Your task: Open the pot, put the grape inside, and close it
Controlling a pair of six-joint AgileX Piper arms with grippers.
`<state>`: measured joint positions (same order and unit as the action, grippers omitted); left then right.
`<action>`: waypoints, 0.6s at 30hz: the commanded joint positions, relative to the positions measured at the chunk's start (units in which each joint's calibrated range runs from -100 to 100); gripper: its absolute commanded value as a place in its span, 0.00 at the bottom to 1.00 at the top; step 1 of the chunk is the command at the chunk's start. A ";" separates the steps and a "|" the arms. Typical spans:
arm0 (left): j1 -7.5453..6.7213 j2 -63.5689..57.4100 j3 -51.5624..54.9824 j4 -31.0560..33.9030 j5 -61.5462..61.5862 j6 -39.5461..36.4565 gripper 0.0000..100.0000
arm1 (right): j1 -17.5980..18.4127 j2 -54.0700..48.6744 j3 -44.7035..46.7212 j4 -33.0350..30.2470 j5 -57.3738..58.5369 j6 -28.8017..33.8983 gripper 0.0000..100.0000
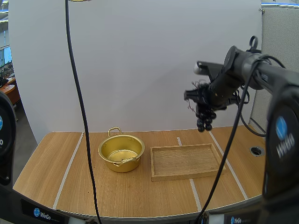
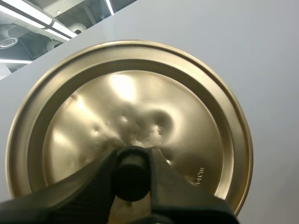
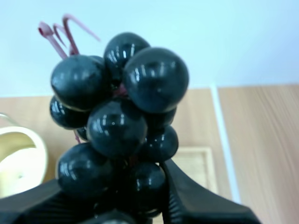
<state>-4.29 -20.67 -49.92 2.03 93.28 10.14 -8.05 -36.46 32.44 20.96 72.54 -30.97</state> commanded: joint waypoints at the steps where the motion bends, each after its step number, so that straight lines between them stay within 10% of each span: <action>1: -0.21 -0.38 -0.40 0.40 -2.77 -0.28 0.00 | 1.42 -2.74 -0.23 4.22 0.31 -3.09 0.00; 18: -0.21 -0.38 -0.40 0.40 -2.77 -0.28 0.00 | 16.47 6.29 -10.19 3.54 4.59 -1.45 0.00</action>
<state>-4.29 -20.67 -49.92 2.03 93.28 10.14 6.78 -32.27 23.62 24.64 76.84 -32.59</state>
